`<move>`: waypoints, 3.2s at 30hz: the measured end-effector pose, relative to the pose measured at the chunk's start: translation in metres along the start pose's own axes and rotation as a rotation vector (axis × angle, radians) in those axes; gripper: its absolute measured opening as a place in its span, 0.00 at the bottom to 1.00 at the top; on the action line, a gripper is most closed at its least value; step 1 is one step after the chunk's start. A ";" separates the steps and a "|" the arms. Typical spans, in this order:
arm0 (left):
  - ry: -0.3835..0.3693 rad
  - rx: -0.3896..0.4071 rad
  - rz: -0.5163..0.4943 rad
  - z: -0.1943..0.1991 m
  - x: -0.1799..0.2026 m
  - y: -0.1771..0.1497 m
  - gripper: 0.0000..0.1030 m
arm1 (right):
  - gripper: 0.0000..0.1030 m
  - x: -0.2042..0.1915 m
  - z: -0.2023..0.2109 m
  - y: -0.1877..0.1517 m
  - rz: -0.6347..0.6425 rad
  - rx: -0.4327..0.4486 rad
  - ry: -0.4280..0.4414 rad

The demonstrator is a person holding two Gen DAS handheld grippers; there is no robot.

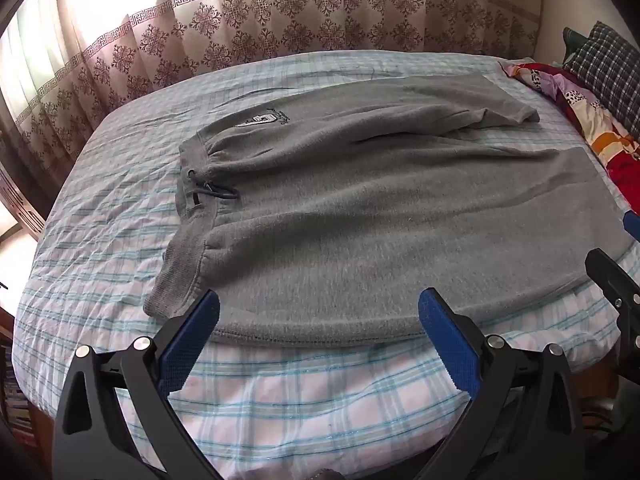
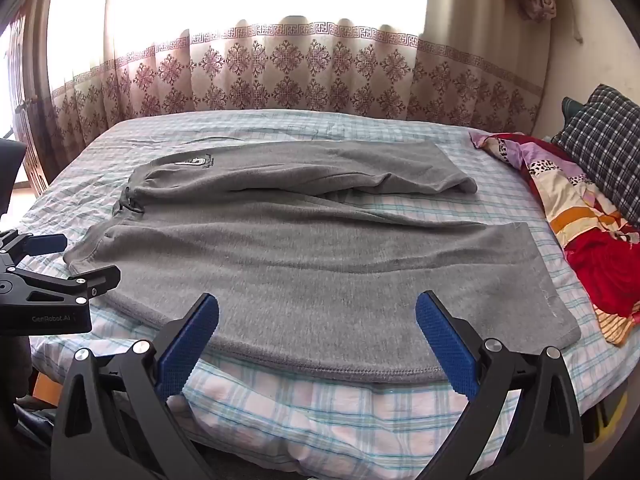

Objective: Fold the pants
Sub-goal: 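Move the left tool toward the waistband of the grey sweatpants, then close the left gripper on the waistband corner of the sweatpants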

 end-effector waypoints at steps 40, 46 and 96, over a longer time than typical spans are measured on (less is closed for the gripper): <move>-0.023 -0.073 0.201 -0.027 -0.055 -0.009 0.98 | 0.95 0.004 -0.011 -0.008 -0.023 -0.025 -0.009; -0.033 -0.097 0.244 -0.033 -0.065 -0.013 0.97 | 0.95 0.004 -0.013 -0.009 -0.028 -0.035 -0.006; -0.215 -0.210 0.655 -0.058 -0.117 -0.046 0.07 | 0.95 0.016 -0.037 -0.026 -0.060 -0.131 -0.008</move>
Point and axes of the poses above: each gripper's, at about its wrist camera, not at the fingertips, and z roughly against the way its jaws point, x to its right, y to its top, the point moved 8 cm from there along -z, roughly the way its jaws point, and after that the axes turned 2 degrees about -y, right-handed, at the moved point
